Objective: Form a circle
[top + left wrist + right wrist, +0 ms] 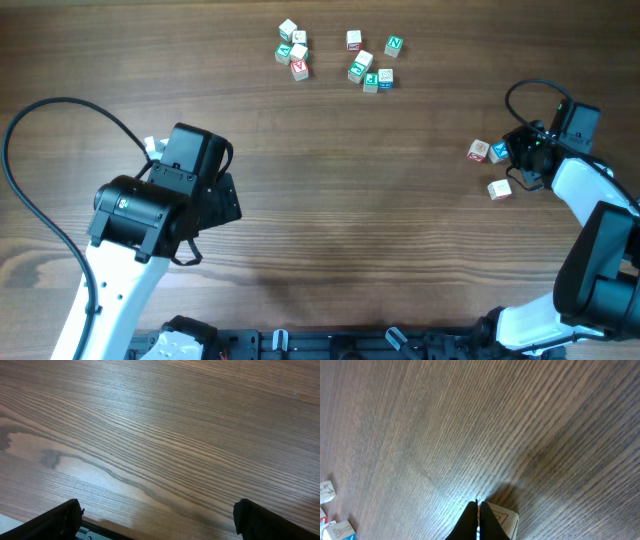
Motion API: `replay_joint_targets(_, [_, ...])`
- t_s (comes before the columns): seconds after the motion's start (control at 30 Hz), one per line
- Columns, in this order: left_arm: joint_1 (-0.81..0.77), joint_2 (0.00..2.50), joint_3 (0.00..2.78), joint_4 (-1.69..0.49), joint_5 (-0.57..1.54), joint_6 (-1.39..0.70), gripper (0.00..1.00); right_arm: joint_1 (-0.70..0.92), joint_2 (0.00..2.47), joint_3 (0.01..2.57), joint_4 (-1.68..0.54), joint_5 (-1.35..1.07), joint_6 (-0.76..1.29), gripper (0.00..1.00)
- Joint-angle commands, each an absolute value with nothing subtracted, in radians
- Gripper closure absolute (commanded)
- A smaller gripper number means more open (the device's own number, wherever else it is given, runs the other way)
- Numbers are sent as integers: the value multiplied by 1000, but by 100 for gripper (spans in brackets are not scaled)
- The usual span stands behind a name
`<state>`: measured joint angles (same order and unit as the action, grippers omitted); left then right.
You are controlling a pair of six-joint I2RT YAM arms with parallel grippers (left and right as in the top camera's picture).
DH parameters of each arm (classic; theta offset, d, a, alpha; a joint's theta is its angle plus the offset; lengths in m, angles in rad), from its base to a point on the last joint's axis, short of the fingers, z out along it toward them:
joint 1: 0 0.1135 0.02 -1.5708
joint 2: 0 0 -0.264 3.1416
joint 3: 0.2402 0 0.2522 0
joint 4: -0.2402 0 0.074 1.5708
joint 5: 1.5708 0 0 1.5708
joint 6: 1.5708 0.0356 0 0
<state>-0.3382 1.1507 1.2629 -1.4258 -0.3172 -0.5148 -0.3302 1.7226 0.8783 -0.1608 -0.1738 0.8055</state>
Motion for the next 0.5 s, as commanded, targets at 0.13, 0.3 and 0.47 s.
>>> replay_joint_targets(0.13, [-331,1141,1259,-1426,-330,-532,0,-324,1737,875,-168,-194,788,96])
replay_joint_targets(0.3, [-331,1141,1259,-1426,-330,-532,0,-324,1737,875,-158,-194,788,96])
replay_joint_targets(0.47, [-331,1141,1259,-1426,-330,-532,0,-324,1737,875,-158,-199,786,96])
